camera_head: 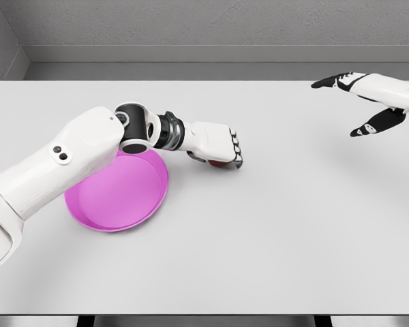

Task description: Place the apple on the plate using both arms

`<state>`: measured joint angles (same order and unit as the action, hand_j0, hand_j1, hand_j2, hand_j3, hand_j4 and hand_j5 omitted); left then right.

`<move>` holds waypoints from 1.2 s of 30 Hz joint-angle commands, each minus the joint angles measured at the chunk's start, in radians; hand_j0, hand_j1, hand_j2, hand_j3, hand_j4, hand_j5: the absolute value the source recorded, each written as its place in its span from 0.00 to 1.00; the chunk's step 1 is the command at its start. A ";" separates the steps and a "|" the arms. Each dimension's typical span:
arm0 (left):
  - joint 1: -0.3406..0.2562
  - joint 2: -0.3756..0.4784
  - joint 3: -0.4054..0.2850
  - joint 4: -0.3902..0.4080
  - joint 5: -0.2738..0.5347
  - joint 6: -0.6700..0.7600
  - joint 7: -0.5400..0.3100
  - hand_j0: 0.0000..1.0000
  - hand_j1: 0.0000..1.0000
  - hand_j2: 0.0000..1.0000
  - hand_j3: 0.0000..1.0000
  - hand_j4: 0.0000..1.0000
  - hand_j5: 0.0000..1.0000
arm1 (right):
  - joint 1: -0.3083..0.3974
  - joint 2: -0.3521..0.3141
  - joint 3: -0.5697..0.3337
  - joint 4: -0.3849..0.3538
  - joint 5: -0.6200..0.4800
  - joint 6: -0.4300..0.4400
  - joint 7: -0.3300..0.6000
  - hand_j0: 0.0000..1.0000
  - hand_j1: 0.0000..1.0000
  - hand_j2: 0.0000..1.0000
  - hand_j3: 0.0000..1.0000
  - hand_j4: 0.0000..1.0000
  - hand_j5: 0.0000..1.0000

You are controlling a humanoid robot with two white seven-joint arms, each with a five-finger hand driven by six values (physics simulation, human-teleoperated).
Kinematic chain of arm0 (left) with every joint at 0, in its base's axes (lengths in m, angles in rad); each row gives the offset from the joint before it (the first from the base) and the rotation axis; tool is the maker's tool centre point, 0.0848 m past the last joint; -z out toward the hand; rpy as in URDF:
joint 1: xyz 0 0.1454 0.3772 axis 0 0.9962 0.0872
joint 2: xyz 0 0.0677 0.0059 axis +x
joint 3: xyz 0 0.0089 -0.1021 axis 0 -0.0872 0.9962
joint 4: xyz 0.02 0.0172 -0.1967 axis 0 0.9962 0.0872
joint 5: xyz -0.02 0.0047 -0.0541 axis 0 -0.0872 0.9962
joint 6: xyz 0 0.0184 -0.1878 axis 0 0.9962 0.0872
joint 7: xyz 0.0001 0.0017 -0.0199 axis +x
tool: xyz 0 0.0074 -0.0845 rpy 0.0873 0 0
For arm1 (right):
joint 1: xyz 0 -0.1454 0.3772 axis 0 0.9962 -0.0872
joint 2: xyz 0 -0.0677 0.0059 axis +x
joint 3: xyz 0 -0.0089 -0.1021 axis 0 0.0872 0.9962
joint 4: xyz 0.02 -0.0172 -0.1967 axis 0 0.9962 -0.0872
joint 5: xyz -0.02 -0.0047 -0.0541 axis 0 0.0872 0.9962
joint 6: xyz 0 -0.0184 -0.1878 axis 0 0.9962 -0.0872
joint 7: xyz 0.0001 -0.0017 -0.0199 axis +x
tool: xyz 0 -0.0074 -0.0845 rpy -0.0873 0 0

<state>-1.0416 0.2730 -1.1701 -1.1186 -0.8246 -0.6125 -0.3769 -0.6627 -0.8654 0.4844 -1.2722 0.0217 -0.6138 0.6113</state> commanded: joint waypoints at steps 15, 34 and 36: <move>-0.012 0.014 0.001 -0.021 0.036 0.002 0.003 0.51 0.51 0.51 0.51 0.51 0.51 | 0.002 0.000 -0.001 -0.001 -0.006 0.003 0.000 1.00 1.00 1.00 1.00 1.00 1.00; 0.114 0.677 0.159 -0.486 0.364 0.002 -0.097 0.40 0.40 0.40 0.40 0.40 0.40 | 0.003 0.000 -0.001 -0.001 -0.006 0.003 0.000 1.00 1.00 1.00 1.00 1.00 1.00; 0.135 0.672 0.159 -0.472 0.366 0.002 -0.100 0.44 0.44 0.44 0.44 0.44 0.44 | 0.002 0.003 -0.001 -0.001 -0.006 0.003 0.000 1.00 1.00 1.00 1.00 1.00 1.00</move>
<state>-0.9051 0.9378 -1.0139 -1.5961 -0.4663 -0.6135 -0.4593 -0.6611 -0.8620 0.4837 -1.2729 0.0225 -0.6138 0.6113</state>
